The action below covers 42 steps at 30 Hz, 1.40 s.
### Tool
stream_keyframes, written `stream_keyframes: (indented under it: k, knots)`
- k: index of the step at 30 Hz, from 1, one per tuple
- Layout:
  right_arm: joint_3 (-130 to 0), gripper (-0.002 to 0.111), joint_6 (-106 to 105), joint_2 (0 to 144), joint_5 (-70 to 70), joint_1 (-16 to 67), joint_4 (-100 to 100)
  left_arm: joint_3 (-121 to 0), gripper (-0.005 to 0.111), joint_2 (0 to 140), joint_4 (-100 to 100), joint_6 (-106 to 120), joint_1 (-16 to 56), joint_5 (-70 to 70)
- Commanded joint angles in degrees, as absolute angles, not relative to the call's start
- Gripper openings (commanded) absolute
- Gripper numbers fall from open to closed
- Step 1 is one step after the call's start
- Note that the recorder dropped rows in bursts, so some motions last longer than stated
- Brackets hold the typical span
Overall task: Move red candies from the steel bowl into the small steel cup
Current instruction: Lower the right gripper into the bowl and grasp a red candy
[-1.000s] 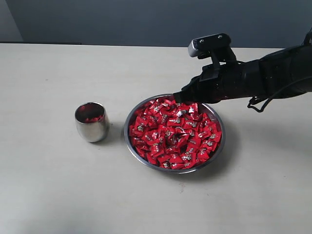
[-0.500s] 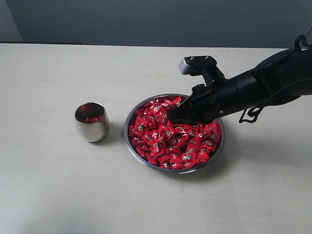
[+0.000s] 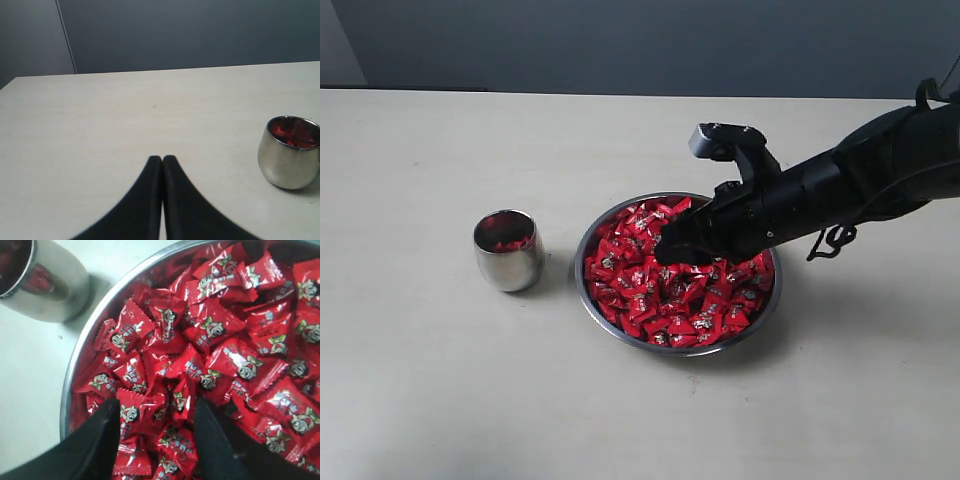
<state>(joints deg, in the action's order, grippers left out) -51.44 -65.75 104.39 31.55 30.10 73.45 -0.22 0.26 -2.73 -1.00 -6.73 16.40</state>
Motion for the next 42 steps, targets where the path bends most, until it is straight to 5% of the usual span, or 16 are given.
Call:
stream_keyframes:
  k: [1,42]
  knots:
    - [-51.8,0.04,-64.4,106.3,31.7,29.8,73.6,0.0,0.0,0.0,-2.6,-1.1,-6.8,16.3]
    - [-54.6,0.04,-63.2,110.9,31.0,29.8,74.0,0.0,0.0,0.0,-2.6,-1.1,-6.8,16.3]
